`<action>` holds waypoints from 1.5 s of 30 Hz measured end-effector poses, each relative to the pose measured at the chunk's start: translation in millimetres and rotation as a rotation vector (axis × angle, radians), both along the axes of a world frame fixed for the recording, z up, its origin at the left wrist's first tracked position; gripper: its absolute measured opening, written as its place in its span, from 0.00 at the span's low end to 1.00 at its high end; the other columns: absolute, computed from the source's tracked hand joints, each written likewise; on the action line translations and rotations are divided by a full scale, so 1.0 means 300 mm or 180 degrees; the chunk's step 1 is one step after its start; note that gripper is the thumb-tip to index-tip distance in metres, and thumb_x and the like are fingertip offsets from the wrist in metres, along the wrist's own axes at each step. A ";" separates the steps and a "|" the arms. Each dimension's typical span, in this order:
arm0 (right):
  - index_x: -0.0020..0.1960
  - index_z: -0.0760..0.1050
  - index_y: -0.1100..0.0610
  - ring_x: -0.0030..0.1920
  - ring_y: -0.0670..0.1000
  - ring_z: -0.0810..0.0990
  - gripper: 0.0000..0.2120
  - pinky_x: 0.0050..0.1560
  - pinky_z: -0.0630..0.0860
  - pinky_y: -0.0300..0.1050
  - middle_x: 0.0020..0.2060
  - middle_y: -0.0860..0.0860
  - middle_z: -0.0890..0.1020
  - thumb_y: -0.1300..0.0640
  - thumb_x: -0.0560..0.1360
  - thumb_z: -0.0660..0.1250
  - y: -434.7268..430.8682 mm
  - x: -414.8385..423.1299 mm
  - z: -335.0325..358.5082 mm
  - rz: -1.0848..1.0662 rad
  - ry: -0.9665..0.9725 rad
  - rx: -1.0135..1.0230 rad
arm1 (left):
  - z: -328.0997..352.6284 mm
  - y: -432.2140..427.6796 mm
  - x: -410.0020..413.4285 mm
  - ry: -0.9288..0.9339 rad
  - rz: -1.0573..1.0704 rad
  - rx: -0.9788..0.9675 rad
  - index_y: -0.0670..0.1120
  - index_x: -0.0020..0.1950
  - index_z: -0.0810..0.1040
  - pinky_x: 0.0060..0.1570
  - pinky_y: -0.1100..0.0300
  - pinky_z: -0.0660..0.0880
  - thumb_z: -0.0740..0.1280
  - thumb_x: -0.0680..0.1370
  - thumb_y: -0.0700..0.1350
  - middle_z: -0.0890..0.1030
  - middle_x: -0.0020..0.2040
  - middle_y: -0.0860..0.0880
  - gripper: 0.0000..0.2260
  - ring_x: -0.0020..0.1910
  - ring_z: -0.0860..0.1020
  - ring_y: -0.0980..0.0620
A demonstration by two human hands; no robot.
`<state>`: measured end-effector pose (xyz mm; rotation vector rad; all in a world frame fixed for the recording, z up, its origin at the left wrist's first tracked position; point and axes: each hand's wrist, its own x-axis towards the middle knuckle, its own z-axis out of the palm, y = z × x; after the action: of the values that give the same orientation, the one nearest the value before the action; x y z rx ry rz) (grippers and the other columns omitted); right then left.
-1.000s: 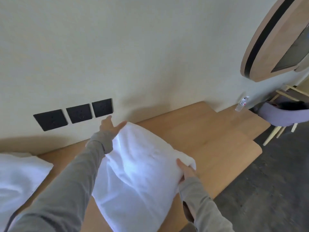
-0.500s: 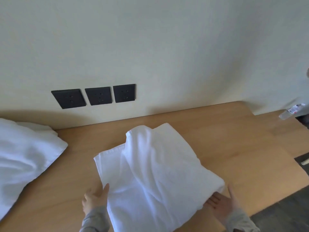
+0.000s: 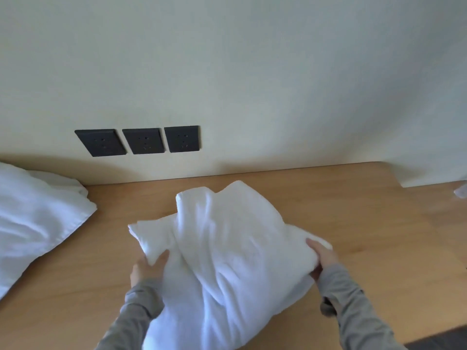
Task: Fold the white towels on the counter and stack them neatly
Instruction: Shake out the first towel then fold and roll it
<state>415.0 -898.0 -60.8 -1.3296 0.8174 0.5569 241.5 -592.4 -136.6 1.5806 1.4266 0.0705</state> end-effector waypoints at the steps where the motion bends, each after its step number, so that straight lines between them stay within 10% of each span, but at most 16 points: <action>1: 0.71 0.62 0.62 0.54 0.61 0.76 0.30 0.51 0.74 0.55 0.60 0.61 0.74 0.58 0.73 0.69 0.005 0.023 0.043 0.0047 -0.0324 -0.0118 | 0.049 0.023 0.018 -0.0057 -0.0055 0.0203 0.35 0.56 0.76 0.50 0.50 0.70 0.72 0.73 0.52 0.79 0.52 0.33 0.22 0.51 0.77 0.34; 5: 0.48 0.77 0.53 0.47 0.53 0.79 0.06 0.45 0.77 0.50 0.50 0.53 0.81 0.56 0.72 0.71 0.001 0.109 0.254 0.0543 -0.1960 -0.0285 | 0.250 0.128 0.048 -0.0614 -0.0048 0.0747 0.42 0.50 0.77 0.49 0.47 0.73 0.68 0.65 0.61 0.79 0.45 0.39 0.25 0.46 0.76 0.38; 9: 0.41 0.82 0.50 0.44 0.47 0.83 0.08 0.46 0.80 0.45 0.40 0.44 0.85 0.47 0.66 0.74 -0.139 0.068 0.276 0.0270 -0.2492 -0.0424 | 0.333 0.190 0.022 -0.0850 0.0066 0.1065 0.46 0.48 0.74 0.45 0.48 0.71 0.66 0.63 0.63 0.76 0.43 0.42 0.24 0.41 0.74 0.41; 14: 0.53 0.74 0.59 0.38 0.56 0.77 0.10 0.25 0.79 0.47 0.40 0.55 0.79 0.61 0.72 0.69 -0.279 -0.110 -0.091 -0.0272 -0.0314 -0.0062 | 0.182 0.199 -0.043 -0.0335 -0.0176 0.0857 0.42 0.54 0.77 0.49 0.47 0.73 0.67 0.59 0.63 0.79 0.47 0.38 0.32 0.46 0.77 0.38; 17: 0.53 0.72 0.70 0.39 0.63 0.77 0.13 0.32 0.79 0.57 0.40 0.63 0.79 0.60 0.76 0.66 -0.319 -0.197 -0.225 0.0261 0.0716 -0.0047 | 0.025 0.212 -0.068 0.0219 -0.0294 0.0651 0.35 0.60 0.75 0.53 0.48 0.70 0.69 0.61 0.61 0.78 0.55 0.34 0.37 0.53 0.76 0.33; 22: 0.33 0.75 0.69 0.20 0.54 0.75 0.22 0.24 0.75 0.43 0.23 0.61 0.78 0.52 0.75 0.67 -0.432 -0.149 -0.267 0.1644 0.0397 -0.1649 | -0.144 0.265 -0.110 0.0683 -0.0185 0.0191 0.37 0.67 0.66 0.60 0.39 0.70 0.74 0.70 0.55 0.74 0.61 0.34 0.35 0.56 0.73 0.32; 27: 0.51 0.76 0.55 0.47 0.50 0.78 0.11 0.51 0.75 0.44 0.49 0.51 0.80 0.48 0.76 0.63 -0.405 0.009 -0.211 0.3264 -0.1441 -0.3350 | -0.170 0.205 -0.167 0.0761 -0.0258 0.0193 0.44 0.72 0.59 0.61 0.39 0.69 0.77 0.65 0.56 0.72 0.64 0.38 0.43 0.60 0.71 0.32; 31: 0.76 0.50 0.48 0.76 0.49 0.49 0.27 0.74 0.49 0.48 0.76 0.47 0.51 0.43 0.80 0.52 -0.243 0.068 -0.265 0.5017 -0.2193 -0.3481 | -0.154 0.095 -0.249 0.1041 -0.0083 0.0409 0.47 0.71 0.60 0.56 0.43 0.71 0.74 0.64 0.64 0.75 0.61 0.38 0.43 0.56 0.74 0.32; 38: 0.69 0.28 0.33 0.75 0.50 0.33 0.28 0.68 0.45 0.71 0.70 0.36 0.28 0.37 0.79 0.45 -0.151 0.104 -0.365 0.5548 -0.1465 -0.3752 | -0.135 0.023 -0.312 0.1154 -0.0111 0.0661 0.55 0.63 0.62 0.45 0.45 0.76 0.70 0.68 0.65 0.78 0.43 0.40 0.31 0.39 0.77 0.38; 45: 0.65 0.22 0.35 0.75 0.51 0.33 0.33 0.68 0.50 0.70 0.66 0.35 0.25 0.34 0.77 0.46 -0.134 0.085 -0.369 0.5354 -0.1229 -0.3834 | -0.169 0.029 -0.333 0.1262 -0.0096 0.0548 0.54 0.66 0.60 0.44 0.48 0.70 0.67 0.66 0.69 0.76 0.56 0.41 0.36 0.50 0.77 0.37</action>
<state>440.5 -938.3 -171.4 -3.0356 -0.7082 1.0450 141.7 -583.7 -187.2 1.8285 1.7368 -0.1500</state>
